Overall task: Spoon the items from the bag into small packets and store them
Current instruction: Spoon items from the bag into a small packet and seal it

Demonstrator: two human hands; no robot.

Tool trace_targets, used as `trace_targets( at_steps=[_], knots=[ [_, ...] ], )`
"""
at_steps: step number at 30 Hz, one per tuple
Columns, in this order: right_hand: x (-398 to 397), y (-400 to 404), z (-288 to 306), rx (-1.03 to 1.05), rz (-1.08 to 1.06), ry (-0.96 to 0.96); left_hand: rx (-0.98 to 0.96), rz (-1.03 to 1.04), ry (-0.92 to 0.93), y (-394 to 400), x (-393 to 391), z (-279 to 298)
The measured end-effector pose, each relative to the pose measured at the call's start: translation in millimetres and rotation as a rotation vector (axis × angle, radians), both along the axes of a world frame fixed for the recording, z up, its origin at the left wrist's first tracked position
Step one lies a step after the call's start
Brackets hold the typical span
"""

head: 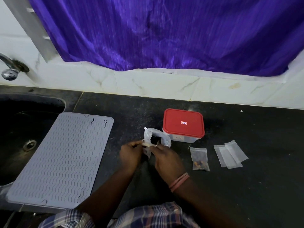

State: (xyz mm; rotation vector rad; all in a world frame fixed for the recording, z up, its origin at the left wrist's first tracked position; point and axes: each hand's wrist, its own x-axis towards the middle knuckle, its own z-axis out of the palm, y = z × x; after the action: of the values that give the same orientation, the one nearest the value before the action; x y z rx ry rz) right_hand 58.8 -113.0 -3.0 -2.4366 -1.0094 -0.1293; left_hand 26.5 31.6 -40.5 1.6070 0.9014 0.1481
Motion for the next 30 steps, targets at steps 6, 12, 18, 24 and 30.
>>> trace_targets(
  at_steps=[6, 12, 18, 24, 30],
  knots=[
    [7, -12, -7, 0.359, -0.286, 0.313, -0.145, 0.096, 0.008, 2, 4, -3],
    [25, -22, -20, 0.527, -0.567, 0.612, -0.082, 0.072, 0.063, 6, 7, -1],
    [36, -23, -29, 0.139, -0.492, 0.276, -0.032, -0.157, 0.1, 4, 14, 2],
    [35, -14, -22, -0.055, -0.382, 0.149, -0.095, -0.19, 0.195, 6, 27, -2],
    [42, -4, -27, -0.009, -0.514, 0.542, -0.231, -0.207, 0.218, 3, 33, -4]
  ],
)
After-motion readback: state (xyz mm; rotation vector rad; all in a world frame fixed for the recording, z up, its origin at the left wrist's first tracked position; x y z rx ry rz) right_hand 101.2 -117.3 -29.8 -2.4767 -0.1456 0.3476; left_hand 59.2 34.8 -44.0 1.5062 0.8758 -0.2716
